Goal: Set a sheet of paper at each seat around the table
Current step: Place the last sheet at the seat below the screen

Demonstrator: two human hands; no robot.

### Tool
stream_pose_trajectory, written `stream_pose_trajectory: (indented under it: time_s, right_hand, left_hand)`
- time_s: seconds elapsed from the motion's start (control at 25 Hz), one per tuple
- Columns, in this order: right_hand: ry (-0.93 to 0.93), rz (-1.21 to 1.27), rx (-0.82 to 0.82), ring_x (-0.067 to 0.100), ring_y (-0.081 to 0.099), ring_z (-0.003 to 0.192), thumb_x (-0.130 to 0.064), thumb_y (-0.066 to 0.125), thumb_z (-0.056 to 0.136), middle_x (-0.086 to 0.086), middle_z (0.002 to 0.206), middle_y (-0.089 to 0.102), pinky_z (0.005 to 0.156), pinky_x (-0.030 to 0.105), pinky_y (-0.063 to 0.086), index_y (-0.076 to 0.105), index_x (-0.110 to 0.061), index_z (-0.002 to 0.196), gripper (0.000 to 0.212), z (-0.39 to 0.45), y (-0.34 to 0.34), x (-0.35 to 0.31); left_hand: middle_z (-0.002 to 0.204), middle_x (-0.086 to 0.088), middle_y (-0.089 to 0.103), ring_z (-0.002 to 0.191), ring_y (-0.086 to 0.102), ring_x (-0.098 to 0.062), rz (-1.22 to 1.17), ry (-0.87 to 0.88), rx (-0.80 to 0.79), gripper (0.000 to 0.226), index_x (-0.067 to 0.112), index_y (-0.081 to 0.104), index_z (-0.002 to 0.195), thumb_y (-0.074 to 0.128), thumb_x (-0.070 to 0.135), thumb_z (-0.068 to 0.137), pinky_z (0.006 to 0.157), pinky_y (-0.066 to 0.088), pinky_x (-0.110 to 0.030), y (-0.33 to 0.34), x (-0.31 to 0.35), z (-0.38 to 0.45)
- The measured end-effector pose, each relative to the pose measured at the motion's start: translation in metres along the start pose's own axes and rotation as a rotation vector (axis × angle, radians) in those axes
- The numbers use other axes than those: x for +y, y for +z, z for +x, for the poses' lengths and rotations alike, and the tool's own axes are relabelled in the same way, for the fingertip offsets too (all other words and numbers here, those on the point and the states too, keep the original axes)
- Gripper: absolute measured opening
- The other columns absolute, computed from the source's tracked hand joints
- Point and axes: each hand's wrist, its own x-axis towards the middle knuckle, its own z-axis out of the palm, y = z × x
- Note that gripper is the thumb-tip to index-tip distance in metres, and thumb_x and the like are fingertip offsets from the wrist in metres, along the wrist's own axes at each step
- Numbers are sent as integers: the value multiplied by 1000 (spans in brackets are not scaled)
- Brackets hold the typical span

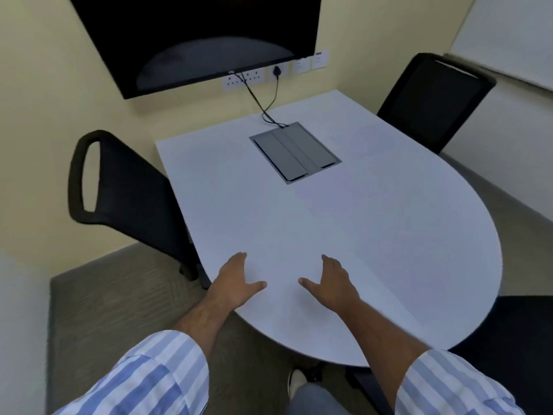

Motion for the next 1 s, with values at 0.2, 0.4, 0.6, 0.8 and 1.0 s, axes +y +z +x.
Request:
stream_pose_trajectory:
  time_s: [0.2,0.4,0.6,0.8,1.0]
  right_hand:
    - [46,22,62,30,23,159,-74,62,89,7,175,18,123,54,35,13,-17,168,109,47,-6,-9]
    - [113,14,59,30,26,158,-73,62,89,6,173,22,119,53,39,16,-17,167,107,116,-17,1]
    - [155,35,63,30,31,155,-69,65,90,7,170,28,116,52,42,20,-15,166,103,187,-34,16]
    - [225,140,98,31,32,154,-61,70,90,8,169,29,117,53,41,25,-13,164,99,247,-41,23]
    - [292,144,211,29,23,159,-47,71,94,9,172,26,123,48,38,28,-10,163,90,306,-38,28]
  left_hand:
    - [175,-3,13,161,12,-21,70,86,-66,105,15,15,166,74,56,89,129,17,-39,3,26,75]
    - [175,-1,13,161,11,-19,158,102,-98,103,17,17,166,73,56,89,129,17,-37,12,50,156]
    - [174,-4,16,161,11,-21,261,105,-148,101,13,19,165,72,55,90,129,14,-35,28,75,232]
    - [172,-4,23,158,21,-24,280,91,-173,98,15,25,164,75,53,89,127,24,-40,43,105,308]
    - [168,-6,30,154,30,-27,338,70,-171,90,14,30,161,74,49,90,121,36,-47,65,132,384]
